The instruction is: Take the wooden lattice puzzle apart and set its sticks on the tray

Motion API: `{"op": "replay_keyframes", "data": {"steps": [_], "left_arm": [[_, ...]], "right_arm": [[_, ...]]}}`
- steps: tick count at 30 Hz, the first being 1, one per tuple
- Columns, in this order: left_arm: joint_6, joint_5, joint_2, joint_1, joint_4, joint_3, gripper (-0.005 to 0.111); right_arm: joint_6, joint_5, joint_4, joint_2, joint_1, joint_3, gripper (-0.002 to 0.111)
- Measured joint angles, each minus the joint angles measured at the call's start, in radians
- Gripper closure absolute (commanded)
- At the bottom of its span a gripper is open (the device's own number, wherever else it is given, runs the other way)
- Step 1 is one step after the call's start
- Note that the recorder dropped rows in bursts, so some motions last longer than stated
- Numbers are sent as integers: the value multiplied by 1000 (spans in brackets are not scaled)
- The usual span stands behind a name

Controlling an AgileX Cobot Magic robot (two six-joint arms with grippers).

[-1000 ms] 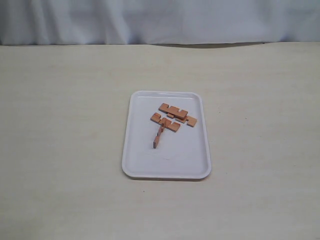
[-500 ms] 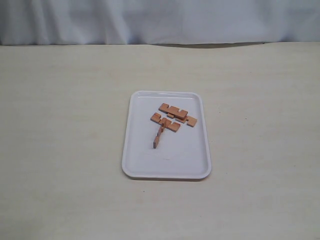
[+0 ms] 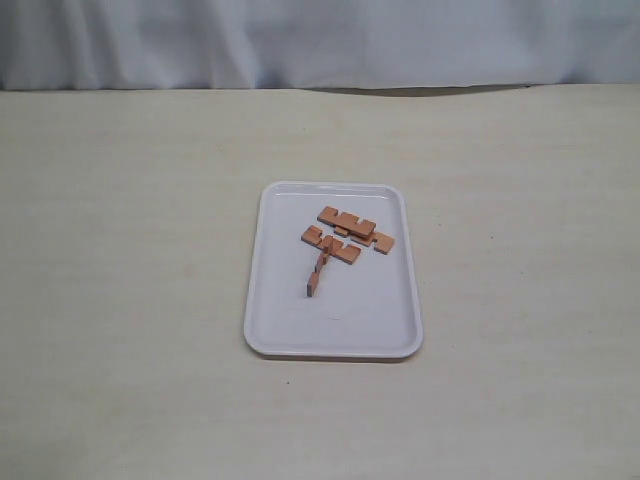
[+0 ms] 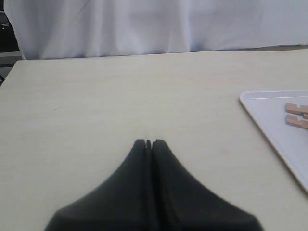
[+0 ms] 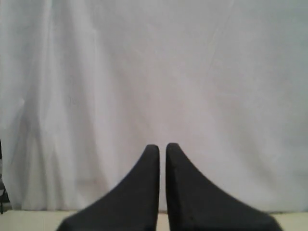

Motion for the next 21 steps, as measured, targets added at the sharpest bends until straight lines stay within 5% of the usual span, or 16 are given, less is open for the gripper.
{"op": "replay_keyframes", "data": {"steps": [6,21], "left_arm": [[0,0,0,0,0,0,107],[0,0,0,0,0,0,107]], "right_arm": [[-32,54,-6,0,0,199,104],[-17,189,-8,0,0,204,104]]}}
